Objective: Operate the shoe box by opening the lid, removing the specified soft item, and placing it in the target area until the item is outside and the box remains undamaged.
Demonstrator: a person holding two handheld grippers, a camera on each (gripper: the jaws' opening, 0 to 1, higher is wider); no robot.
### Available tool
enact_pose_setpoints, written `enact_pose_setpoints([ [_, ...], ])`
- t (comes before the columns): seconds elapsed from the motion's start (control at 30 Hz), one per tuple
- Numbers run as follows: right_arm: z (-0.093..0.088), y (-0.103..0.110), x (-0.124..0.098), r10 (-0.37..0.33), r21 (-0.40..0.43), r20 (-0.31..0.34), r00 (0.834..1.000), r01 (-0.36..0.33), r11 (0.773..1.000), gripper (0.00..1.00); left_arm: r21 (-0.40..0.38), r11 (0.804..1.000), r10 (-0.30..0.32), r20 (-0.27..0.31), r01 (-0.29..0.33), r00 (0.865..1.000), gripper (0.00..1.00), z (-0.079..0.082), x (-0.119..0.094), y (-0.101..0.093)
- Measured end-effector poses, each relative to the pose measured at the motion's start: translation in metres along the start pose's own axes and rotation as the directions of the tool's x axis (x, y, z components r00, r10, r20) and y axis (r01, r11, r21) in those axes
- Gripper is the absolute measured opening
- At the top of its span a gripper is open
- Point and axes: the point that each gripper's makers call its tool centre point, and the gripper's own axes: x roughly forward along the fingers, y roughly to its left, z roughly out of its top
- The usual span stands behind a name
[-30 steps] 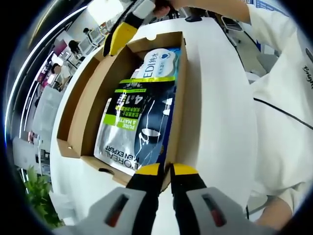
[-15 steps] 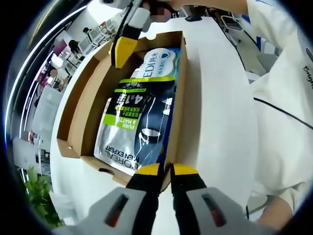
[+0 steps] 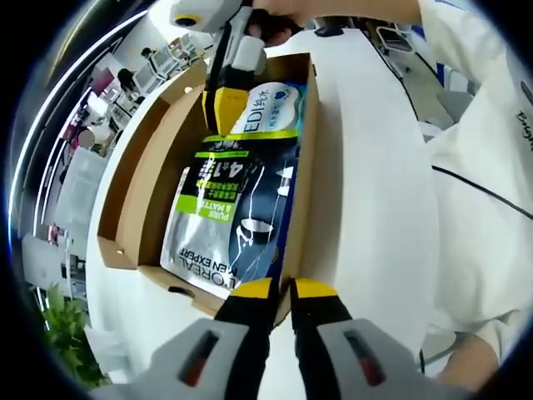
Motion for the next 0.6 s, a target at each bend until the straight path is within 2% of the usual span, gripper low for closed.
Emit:
enact_pose_setpoints([
  [0.17,-0.009,-0.003,0.004,-0.025,-0.021,-0.034,0.999,0.024,0.999,0.31,0.001,1.0,-0.001,0.0,0.001,1.0,0.07,0.0,0.0,0.0],
  [0.3,-0.008,-0.003,0.005,0.005,0.006,-0.017,1.0,-0.005,1.0,0.3,0.0,1.0,-0.002,0.003,0.002,1.0,0.07,0.0,0.0,0.0],
  [0.47,-0.009,-0.001,0.007,0.017,-0.029,-0.009,1.0,-0.017,0.999,0.29,-0.002,1.0,-0.001,0.003,0.001,1.0,0.07,0.0,0.0,0.0],
  [0.53,-0.006,0.002,0.007,0.028,-0.014,0.008,1.0,-0.028,1.0,0.28,-0.003,1.0,-0.001,0.004,0.001,1.0,0.07,0.0,0.0,0.0],
  [0.6,-0.002,0.007,0.007,0.067,0.019,0.031,0.997,-0.068,0.998,0.28,-0.002,1.0,0.0,0.002,0.0,1.0,0.07,0.0,0.0,0.0],
])
